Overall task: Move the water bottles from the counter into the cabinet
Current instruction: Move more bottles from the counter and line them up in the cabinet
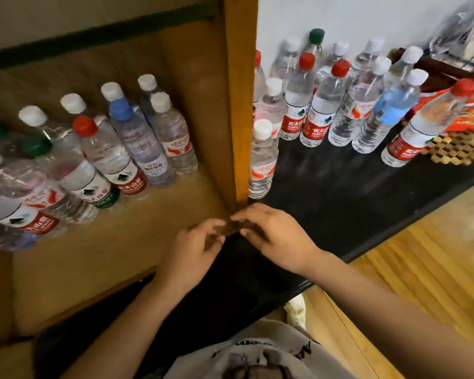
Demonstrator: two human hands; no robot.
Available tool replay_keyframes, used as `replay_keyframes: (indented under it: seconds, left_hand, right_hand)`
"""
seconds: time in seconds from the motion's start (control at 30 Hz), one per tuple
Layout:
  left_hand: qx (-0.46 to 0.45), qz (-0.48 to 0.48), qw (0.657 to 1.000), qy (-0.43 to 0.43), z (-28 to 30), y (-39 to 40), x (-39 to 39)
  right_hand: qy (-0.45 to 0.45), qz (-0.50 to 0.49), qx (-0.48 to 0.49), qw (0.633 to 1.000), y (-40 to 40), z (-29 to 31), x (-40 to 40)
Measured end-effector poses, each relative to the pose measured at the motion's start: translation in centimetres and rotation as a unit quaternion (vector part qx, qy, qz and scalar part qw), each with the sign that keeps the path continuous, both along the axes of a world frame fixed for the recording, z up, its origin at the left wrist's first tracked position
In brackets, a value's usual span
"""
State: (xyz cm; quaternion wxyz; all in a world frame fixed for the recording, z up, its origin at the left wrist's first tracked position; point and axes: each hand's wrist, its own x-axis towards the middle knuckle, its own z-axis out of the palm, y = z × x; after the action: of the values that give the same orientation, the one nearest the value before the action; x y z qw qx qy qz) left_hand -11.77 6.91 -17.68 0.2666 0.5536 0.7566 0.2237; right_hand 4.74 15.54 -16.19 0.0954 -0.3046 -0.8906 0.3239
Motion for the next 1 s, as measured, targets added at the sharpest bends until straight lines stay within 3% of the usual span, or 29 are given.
replay_keyframes:
  seconds: [0.23,0.5,0.7,0.83,1.0]
  left_hand:
    - [-0.042,-0.047,0.997,-0.043,-1.9,3.7,8.3]
    - [0.009,0.038,0.97,-0.238,-2.4,12.7,16.0]
    - [0.057,0.0,0.967,-0.249,-1.5,22.3,20.6]
    - [0.147,-0.039,0.964,-0.22,0.9,29.1,23.7]
    - [0.233,-0.048,0.951,-0.197,3.5,36.1,26.5]
  right_hand:
    - [-0.028,-0.15,-0.037,0.988,3.0,-3.4,10.4]
    - [0.02,-0.34,-0.034,0.939,10.5,-5.2,20.4]
    - [0.108,-0.463,-0.027,0.88,17.9,-4.9,24.3]
    - [0.175,-0.508,-0.024,0.843,22.2,-3.4,25.9]
    - [0.212,-0.457,-0.043,0.863,26.6,-1.7,26.8]
